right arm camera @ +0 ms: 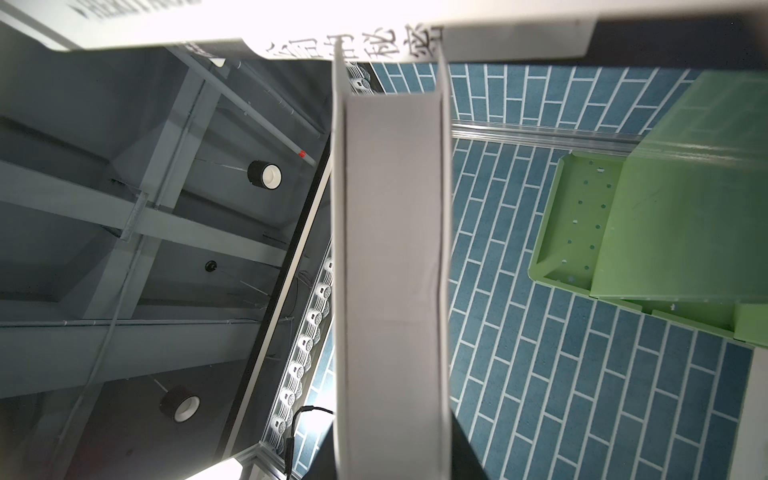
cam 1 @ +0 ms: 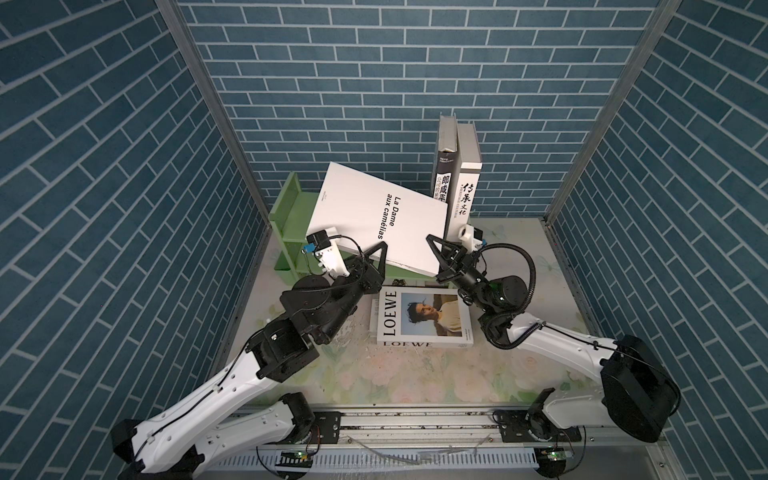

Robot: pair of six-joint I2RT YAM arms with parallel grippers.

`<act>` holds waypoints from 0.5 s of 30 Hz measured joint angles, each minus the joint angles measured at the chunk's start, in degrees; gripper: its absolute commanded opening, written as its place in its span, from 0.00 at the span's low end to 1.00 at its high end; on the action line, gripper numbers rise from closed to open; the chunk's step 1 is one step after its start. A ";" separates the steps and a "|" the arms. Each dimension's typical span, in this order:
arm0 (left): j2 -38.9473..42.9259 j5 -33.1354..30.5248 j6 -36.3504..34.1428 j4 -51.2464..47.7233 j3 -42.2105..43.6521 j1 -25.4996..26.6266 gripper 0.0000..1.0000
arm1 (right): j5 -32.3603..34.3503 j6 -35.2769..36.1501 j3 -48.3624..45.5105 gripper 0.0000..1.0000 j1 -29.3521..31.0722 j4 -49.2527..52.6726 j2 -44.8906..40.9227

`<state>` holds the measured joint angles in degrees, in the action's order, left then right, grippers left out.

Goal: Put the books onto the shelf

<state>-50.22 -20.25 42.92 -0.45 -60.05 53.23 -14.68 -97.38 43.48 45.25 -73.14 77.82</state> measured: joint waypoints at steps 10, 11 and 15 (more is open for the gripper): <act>1.01 1.90 -2.01 1.68 -0.26 0.00 0.23 | -0.61 -0.74 0.92 0.53 0.20 -1.25 0.00; 1.27 2.27 -2.23 1.49 -0.76 0.02 0.23 | -0.98 -0.96 1.11 0.61 0.24 -1.27 0.00; 2.47 2.93 -3.61 -1.99 -6.21 0.04 0.24 | -1.66 -0.87 1.18 0.82 0.44 0.72 -0.63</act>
<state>-47.75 -17.32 39.31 -2.44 -66.26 53.28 -16.34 -98.26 44.66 45.69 -72.42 77.19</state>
